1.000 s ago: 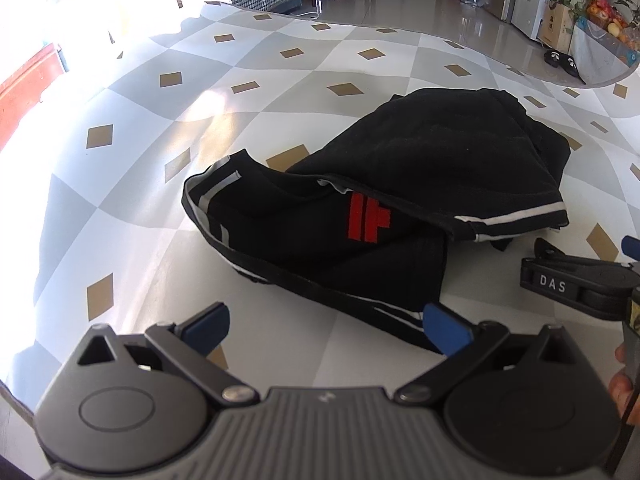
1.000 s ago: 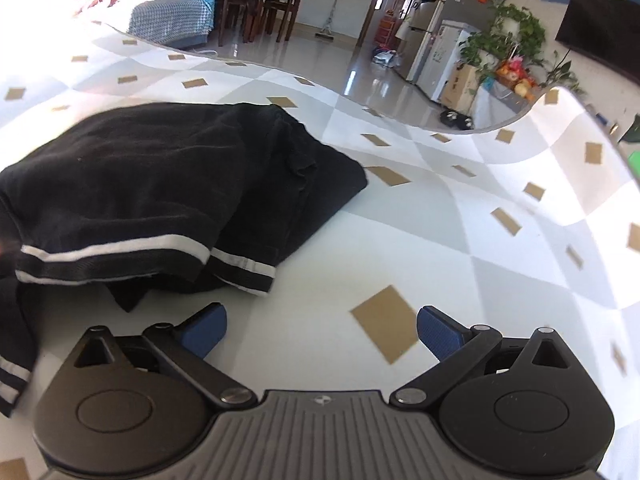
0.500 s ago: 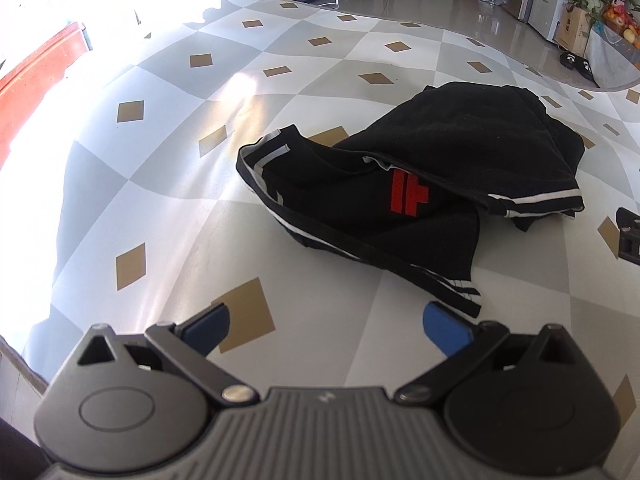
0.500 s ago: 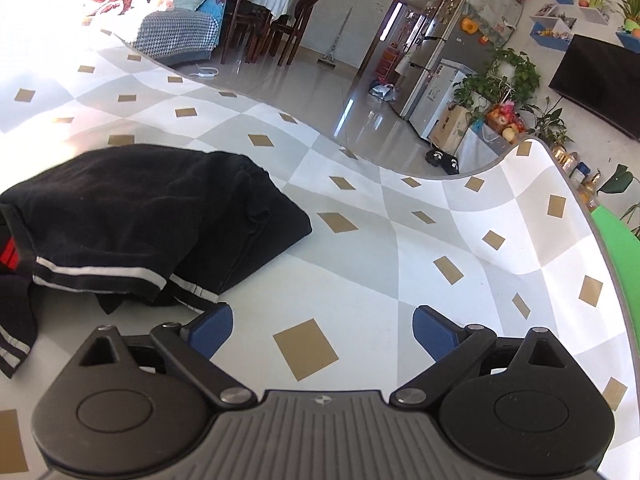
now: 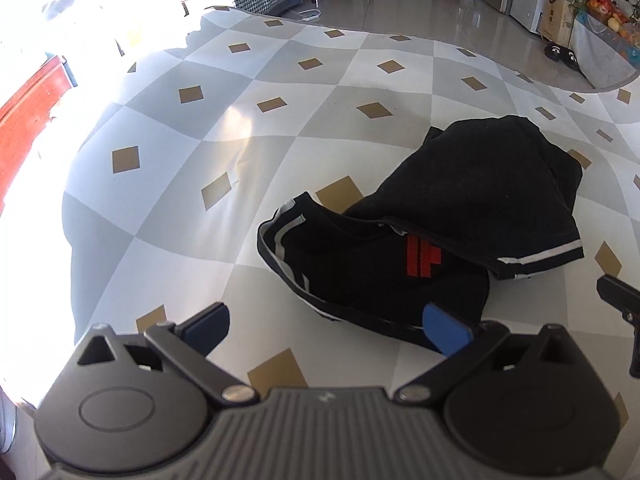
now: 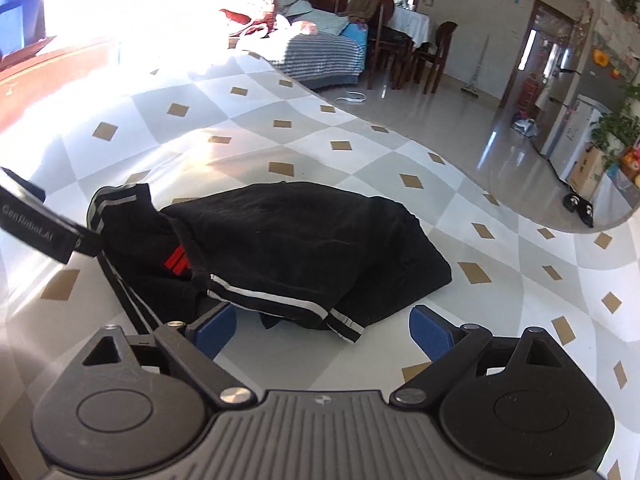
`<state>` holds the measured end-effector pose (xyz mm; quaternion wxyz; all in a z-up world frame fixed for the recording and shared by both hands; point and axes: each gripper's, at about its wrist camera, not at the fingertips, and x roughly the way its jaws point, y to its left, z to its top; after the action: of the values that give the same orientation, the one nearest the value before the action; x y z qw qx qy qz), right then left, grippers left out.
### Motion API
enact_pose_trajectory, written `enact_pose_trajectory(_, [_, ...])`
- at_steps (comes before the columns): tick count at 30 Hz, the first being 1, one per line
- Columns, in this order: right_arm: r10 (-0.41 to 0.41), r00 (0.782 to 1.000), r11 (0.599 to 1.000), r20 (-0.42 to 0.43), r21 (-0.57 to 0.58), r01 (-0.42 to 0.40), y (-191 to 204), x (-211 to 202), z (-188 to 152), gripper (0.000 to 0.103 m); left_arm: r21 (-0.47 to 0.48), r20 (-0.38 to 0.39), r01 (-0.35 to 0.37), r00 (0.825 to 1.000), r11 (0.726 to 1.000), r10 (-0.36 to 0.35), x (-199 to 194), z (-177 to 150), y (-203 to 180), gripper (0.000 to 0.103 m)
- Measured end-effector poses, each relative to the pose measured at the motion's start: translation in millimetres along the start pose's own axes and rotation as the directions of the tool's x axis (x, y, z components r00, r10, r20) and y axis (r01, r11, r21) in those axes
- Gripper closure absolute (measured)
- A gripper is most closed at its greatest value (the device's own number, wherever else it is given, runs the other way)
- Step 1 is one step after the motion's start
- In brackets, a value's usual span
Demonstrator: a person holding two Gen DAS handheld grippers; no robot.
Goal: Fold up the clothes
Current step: 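Grasp the pants waistband edge with the right tool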
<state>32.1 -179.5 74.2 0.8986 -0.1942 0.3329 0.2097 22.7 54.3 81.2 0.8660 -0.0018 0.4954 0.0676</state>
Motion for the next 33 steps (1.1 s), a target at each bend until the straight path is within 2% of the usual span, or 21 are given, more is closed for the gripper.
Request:
enact_pose_trajectory(4, [0.064, 0.998, 0.996, -0.013, -0.059, -0.064, 4, 13, 0, 0.01, 0.007, -0.007, -0.005, 1.0, 1.0, 0.005, 13, 7, -3, 0.0])
enact_pose_trajectory(8, [0.104, 0.993, 0.992, -0.06, -0.06, -0.107, 9, 35, -3, 0.01, -0.016, -0.029, 0.011, 1.0, 1.0, -0.011, 27, 9, -4, 0.0])
enact_pose_trajectory(16, [0.065, 0.996, 0.967, -0.057, -0.241, -0.077, 33, 62, -11, 0.011, -0.094, -0.049, 0.033, 0.998, 0.995, -0.038, 39, 17, 4, 0.0])
enact_pose_trajectory(22, [0.009, 1.0, 0.955, -0.012, -0.296, -0.012, 41, 77, -5, 0.016, -0.113, -0.057, 0.03, 0.998, 0.993, -0.036, 43, 21, 4, 0.0])
enact_pose_trajectory(25, [0.034, 0.999, 0.97, -0.009, -0.241, -0.035, 36, 81, 5, 0.026, -0.107, -0.062, 0.016, 0.998, 0.994, -0.023, 45, 21, 2, 0.0])
enact_pose_trajectory(29, [0.098, 0.995, 0.991, 0.0, -0.092, -0.098, 18, 80, 19, 0.039, -0.103, -0.056, 0.001, 0.998, 0.995, -0.007, 45, 21, 2, 0.0])
enact_pose_trajectory(33, [0.124, 0.992, 0.992, 0.028, 0.022, -0.125, 1, 74, 28, 0.054, -0.105, -0.049, -0.008, 0.999, 0.994, 0.003, 43, 22, 2, 0.0])
